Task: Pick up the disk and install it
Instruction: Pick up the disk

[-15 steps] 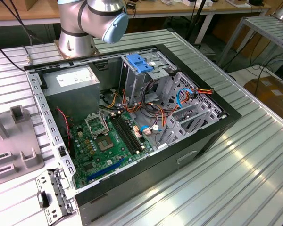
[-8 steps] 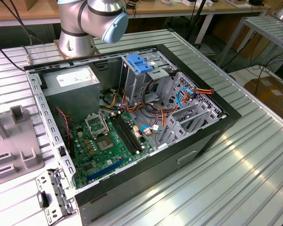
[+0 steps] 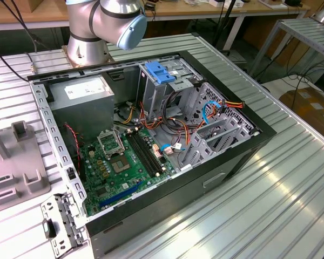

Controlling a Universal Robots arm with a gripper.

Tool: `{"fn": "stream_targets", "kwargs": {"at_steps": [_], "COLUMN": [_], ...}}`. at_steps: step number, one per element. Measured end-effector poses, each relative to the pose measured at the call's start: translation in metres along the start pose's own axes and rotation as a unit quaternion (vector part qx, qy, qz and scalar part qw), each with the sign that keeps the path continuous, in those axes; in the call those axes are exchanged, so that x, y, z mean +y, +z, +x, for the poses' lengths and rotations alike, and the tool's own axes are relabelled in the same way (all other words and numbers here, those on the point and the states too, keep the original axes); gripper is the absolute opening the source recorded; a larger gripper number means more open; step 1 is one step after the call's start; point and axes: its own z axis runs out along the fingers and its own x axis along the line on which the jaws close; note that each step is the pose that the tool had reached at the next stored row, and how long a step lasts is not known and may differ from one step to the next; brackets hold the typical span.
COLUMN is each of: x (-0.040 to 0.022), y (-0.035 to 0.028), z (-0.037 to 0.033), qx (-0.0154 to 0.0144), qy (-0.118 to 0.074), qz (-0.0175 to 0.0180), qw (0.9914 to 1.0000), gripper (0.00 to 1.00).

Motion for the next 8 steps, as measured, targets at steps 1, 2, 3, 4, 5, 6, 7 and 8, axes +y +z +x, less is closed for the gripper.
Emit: {"fn": "stream_targets", "kwargs": {"at_steps": [1, 2, 3, 4, 5, 6, 7, 8], "x": [0.0, 0.0, 0.0, 0.0, 0.0, 0.0, 0.0, 0.0], "y": [0.0, 0.0, 0.0, 0.0, 0.0, 0.0, 0.0, 0.0], "z": [0.0, 0.0, 0.0, 0.0, 0.0, 0.0, 0.0, 0.0], "qx": [0.0, 0.0, 0.0, 0.0, 0.0, -0.0001, -0.0001, -0.0001], "qy": [-0.002, -0.006, -0.008, -0.012, -0.014, -0.018, -0.023, -0.025], "qz": [0.0001, 0.0001, 0.0002, 0.0002, 0.0003, 0.0004, 0.0004, 0.0005], "qw": [1.0, 0.99998, 0.99997, 0.99993, 0.9999, 0.99984, 0.99974, 0.99968], "gripper": [0.11, 0.11, 0.11, 0.11, 0.11, 0.11, 0.11, 0.11]}}
